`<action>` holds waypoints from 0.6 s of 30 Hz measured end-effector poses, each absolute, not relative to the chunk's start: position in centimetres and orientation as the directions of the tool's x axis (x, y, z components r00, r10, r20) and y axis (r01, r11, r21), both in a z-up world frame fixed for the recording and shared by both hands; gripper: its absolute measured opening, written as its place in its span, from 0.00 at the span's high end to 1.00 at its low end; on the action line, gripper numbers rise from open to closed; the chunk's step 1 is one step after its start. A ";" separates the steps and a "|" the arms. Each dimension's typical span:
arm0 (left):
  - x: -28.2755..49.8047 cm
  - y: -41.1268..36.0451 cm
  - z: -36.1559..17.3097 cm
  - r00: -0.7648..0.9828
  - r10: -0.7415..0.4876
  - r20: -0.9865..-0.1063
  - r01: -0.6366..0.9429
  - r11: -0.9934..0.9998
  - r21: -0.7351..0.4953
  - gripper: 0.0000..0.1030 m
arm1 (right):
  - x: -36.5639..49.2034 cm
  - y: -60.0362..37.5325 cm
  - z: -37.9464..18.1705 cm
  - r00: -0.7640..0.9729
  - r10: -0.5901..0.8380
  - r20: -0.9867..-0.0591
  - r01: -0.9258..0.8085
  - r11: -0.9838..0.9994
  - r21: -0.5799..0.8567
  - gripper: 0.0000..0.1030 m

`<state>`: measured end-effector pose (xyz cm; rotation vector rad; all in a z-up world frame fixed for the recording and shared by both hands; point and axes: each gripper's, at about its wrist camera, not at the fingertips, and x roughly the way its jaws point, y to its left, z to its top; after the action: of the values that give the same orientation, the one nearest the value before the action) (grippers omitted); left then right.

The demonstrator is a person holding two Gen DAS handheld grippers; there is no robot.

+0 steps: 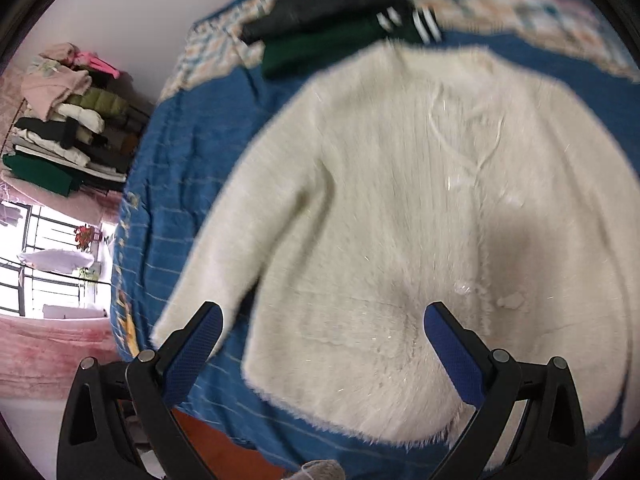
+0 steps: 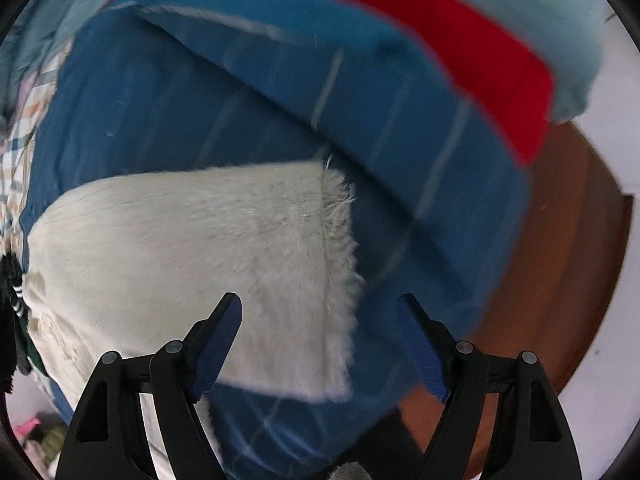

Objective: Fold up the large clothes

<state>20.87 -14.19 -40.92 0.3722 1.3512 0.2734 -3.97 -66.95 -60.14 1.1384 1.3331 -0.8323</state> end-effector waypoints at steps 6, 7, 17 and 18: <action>22.0 -15.4 -46.6 0.162 0.396 -0.904 0.059 0.910 0.410 0.00 | -2.2 -66.8 -63.3 0.132 0.123 -0.984 0.955 0.251 0.160 0.72; 22.1 -15.6 -46.9 0.171 0.394 -0.903 0.066 0.910 0.409 0.00 | -2.1 -66.7 -62.5 0.131 0.082 -0.988 0.956 0.254 0.148 0.83; 22.7 -12.2 -46.5 0.211 0.362 -0.908 0.036 0.926 0.377 0.00 | 3.8 -65.0 -48.6 0.384 -0.089 -0.919 0.870 0.367 0.328 0.87; 22.7 -11.2 -46.2 0.208 0.361 -0.909 0.019 0.928 0.373 0.00 | 5.4 -64.4 -46.9 0.422 -0.094 -0.901 0.847 0.395 0.356 0.88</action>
<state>22.65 -11.16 -46.19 0.3341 1.3473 0.2442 5.42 -64.44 -46.92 0.9771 0.9422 -0.7246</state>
